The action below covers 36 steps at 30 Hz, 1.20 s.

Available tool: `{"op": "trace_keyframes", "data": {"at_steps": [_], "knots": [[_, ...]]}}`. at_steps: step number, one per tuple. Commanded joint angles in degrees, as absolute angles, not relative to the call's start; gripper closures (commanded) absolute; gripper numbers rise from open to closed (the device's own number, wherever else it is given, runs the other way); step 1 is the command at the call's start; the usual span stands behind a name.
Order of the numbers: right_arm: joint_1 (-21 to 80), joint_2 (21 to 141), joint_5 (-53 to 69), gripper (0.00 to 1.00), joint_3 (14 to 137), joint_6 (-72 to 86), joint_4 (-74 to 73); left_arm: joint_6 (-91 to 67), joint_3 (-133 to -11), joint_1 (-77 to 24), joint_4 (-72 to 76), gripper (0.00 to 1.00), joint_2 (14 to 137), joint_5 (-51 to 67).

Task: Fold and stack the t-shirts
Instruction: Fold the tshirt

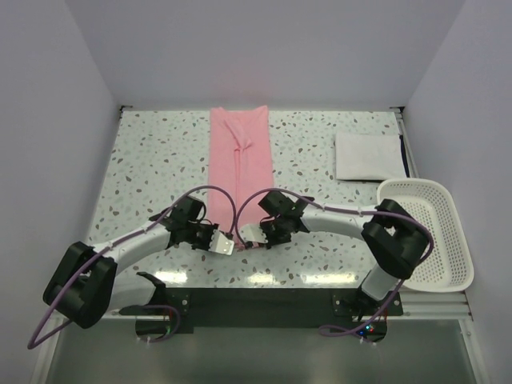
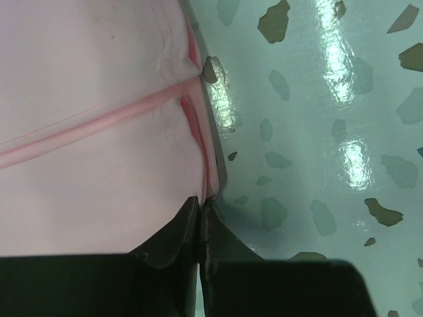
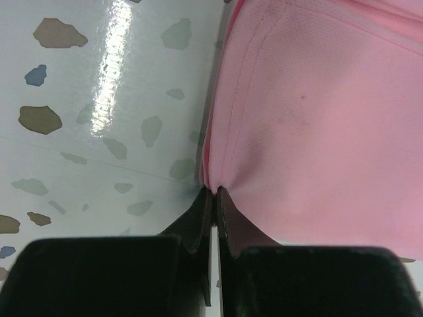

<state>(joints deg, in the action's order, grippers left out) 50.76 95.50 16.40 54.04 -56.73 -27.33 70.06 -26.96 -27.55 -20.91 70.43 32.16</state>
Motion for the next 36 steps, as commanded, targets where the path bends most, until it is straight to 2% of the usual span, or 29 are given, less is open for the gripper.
{"op": "trace_keyframes", "data": {"at_steps": [1,3,9,17,27,36], "knots": [[51.7,95.5,13.9,1.00,52.4,-54.8,-26.8,70.4,-27.4,-28.8,-25.2,0.97,69.4,32.5],[53.3,93.6,14.6,1.00,52.3,-53.5,-28.4,69.7,-27.2,-29.9,-26.0,1.00,67.0,32.8],[56.2,86.8,19.0,1.00,51.9,-48.0,-33.0,66.6,-28.3,-32.3,-32.8,1.00,60.4,34.5],[47.9,88.1,21.3,1.00,64.1,-53.8,-42.0,65.4,-37.8,-29.8,-37.4,1.00,61.7,35.8],[37.3,101.1,22.7,1.00,82.4,-65.2,-45.9,70.2,-55.8,-19.0,-32.9,1.00,80.8,35.1],[30.4,117.8,23.3,1.00,102.0,-69.3,-48.2,73.1,-67.9,-15.1,-29.7,1.00,95.4,33.8]]}}
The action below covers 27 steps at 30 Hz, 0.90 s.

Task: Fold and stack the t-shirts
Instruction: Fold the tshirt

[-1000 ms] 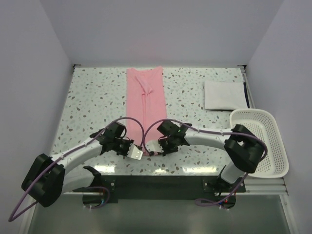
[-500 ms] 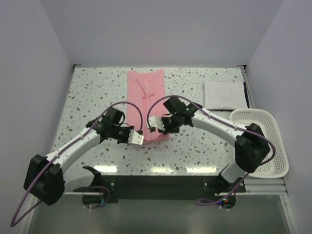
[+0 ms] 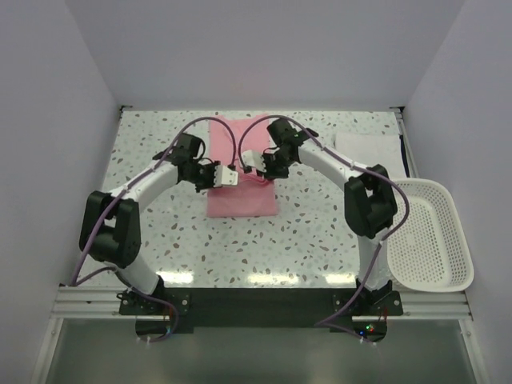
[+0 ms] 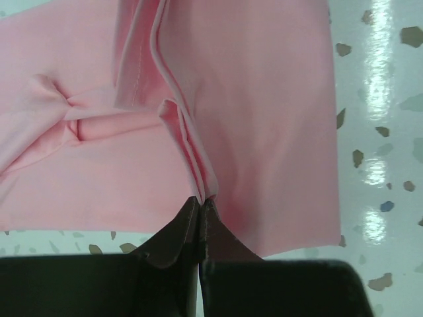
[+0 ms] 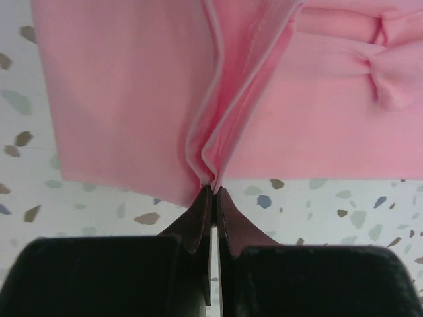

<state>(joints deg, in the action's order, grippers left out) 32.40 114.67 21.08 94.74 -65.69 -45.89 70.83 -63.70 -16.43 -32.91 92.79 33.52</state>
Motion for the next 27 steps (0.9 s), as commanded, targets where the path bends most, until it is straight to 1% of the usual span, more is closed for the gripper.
{"op": "trace_keyframes", "data": {"at_steps": [1,6,11,15,21,27], "knots": [[30.1,119.0,23.4,1.00,103.3,-69.5,-48.3,73.0,-68.9,-14.9,-29.4,1.00,96.6,33.6],[28.8,123.4,23.7,1.00,109.1,-71.8,-49.4,73.3,-75.6,-13.6,-28.6,1.00,103.6,33.0],[28.1,127.3,23.5,1.00,112.1,-72.9,-48.8,73.2,-79.8,-13.0,-27.7,1.00,108.8,32.6],[27.7,129.9,22.9,1.00,115.0,-73.4,-48.3,73.6,-81.2,-12.7,-26.4,1.00,111.0,32.2],[27.2,131.4,21.5,1.00,115.4,-74.0,-46.1,73.2,-82.7,-12.5,-25.1,1.00,113.7,31.7],[27.1,131.3,21.6,1.00,116.0,-73.8,-44.5,72.8,-83.2,-12.0,-24.4,1.00,113.8,32.1]]}}
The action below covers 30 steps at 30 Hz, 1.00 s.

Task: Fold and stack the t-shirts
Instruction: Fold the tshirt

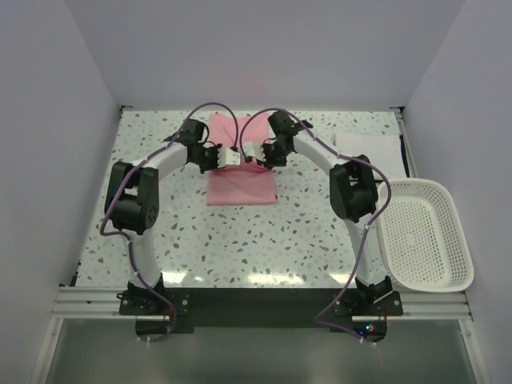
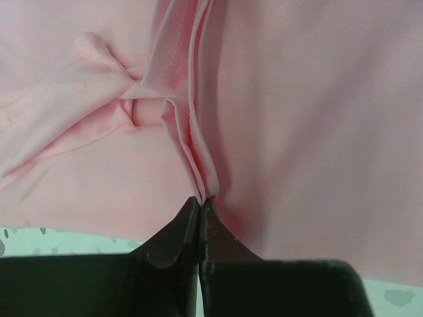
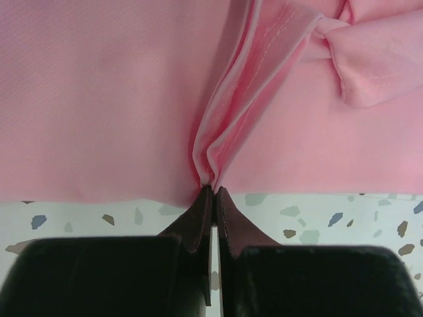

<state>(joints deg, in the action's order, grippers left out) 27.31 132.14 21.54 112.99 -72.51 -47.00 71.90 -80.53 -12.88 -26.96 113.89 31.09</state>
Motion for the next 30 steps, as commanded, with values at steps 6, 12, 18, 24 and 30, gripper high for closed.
{"op": "trace_keyframes", "data": {"at_steps": [6,12,18,24,30], "knots": [[27.0,131.4,22.1,1.00,116.8,-73.7,-43.2,72.4,-83.3,-11.9,-23.3,1.00,113.2,32.2],[26.9,133.4,19.1,0.77,117.1,-72.7,-39.5,68.8,-84.5,-11.5,-19.4,0.88,115.9,30.1],[26.1,130.7,14.3,0.46,116.6,-67.9,-33.9,55.9,-85.3,-9.5,-10.5,0.60,114.5,26.3],[24.7,124.1,14.0,0.39,117.0,-56.5,-36.6,36.4,-84.0,-2.6,-11.2,0.57,109.0,27.2],[25.0,120.5,25.2,0.43,114.6,-36.9,-48.9,23.5,-76.3,-2.8,-18.4,0.52,100.8,40.7]]}}
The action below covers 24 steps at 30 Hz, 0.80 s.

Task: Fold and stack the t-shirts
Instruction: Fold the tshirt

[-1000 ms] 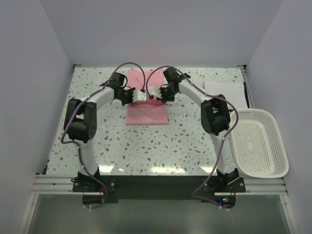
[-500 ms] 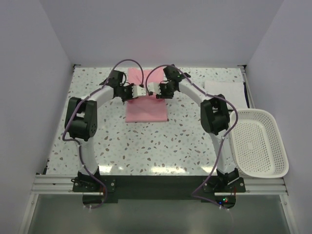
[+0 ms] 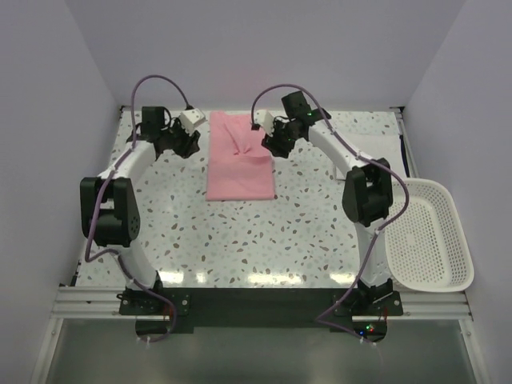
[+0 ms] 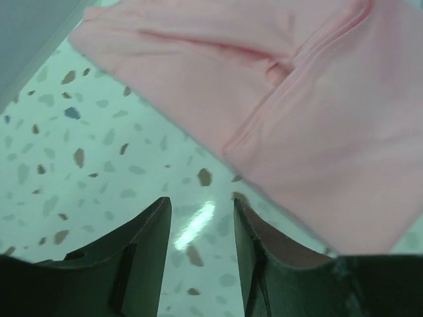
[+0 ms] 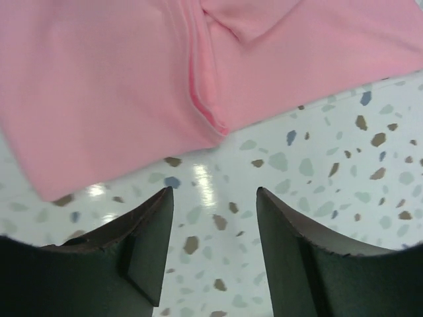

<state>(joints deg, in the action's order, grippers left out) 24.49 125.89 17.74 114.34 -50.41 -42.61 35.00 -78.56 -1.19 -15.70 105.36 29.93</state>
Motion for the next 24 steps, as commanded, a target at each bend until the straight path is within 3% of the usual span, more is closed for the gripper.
{"op": "trace_keyframes", "data": {"at_steps": [1,5,7,10,15,18,24], "knots": [[25.1,121.5,30.1,0.45,115.0,-34.3,-52.3,17.8,-75.0,-3.1,-19.0,0.52,100.3,42.8],[25.1,125.0,45.2,0.50,114.2,-17.5,-57.4,1.9,-68.2,-4.6,-13.9,0.48,99.9,54.1],[25.2,125.8,50.9,0.44,111.4,-8.5,-54.7,-6.8,-64.1,-6.2,-9.0,0.39,100.3,57.0],[25.4,126.4,57.4,0.05,105.0,1.7,-46.5,-16.5,-59.4,-7.9,-0.8,0.29,101.2,61.0],[25.5,128.5,61.9,0.01,103.6,8.0,-41.3,-27.4,-56.7,-8.9,9.8,0.18,105.0,64.2],[25.4,131.3,64.5,0.01,102.8,11.4,-39.0,-28.5,-56.7,-9.4,10.1,0.05,106.9,64.6],[24.8,136.1,65.5,0.01,101.3,12.2,-38.9,-27.0,-56.7,-9.1,8.4,0.00,112.6,63.7]]}}
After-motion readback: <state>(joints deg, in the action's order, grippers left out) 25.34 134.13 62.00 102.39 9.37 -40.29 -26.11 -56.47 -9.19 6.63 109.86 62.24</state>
